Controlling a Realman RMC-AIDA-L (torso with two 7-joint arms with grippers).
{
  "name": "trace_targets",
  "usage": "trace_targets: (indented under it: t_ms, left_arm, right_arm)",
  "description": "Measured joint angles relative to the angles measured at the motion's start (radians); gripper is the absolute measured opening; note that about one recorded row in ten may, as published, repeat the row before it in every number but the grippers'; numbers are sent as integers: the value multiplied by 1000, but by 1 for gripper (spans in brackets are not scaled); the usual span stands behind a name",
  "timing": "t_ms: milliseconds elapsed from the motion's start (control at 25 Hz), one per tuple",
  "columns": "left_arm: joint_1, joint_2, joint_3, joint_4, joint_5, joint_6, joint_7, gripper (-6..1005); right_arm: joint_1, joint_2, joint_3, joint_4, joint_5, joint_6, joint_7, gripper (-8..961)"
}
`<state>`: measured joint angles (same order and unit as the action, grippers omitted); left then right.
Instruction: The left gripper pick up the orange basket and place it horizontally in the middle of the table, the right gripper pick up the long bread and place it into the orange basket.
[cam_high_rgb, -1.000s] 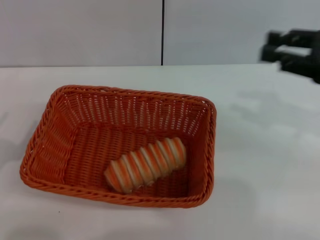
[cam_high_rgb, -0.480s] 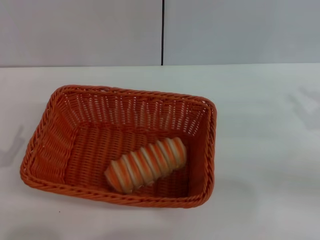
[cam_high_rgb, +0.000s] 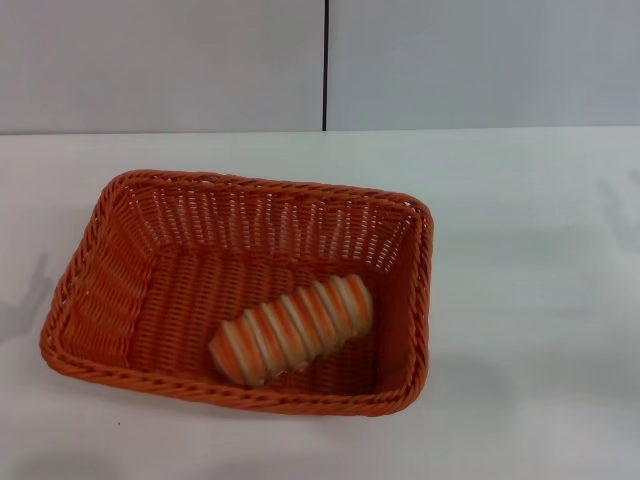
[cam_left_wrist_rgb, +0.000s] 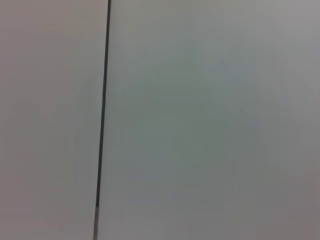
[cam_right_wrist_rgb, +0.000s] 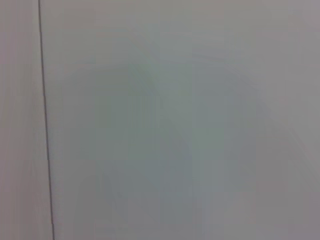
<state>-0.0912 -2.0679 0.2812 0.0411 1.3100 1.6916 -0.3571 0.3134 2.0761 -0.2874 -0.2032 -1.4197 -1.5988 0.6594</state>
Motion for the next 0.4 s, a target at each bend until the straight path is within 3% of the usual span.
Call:
trace_targets:
  t_ms: [400]
  left_arm:
    - [-14,-2,-51,-72,-2,-17,43,813]
  right_arm:
    - [10,1,23,22,2,14,-2,462]
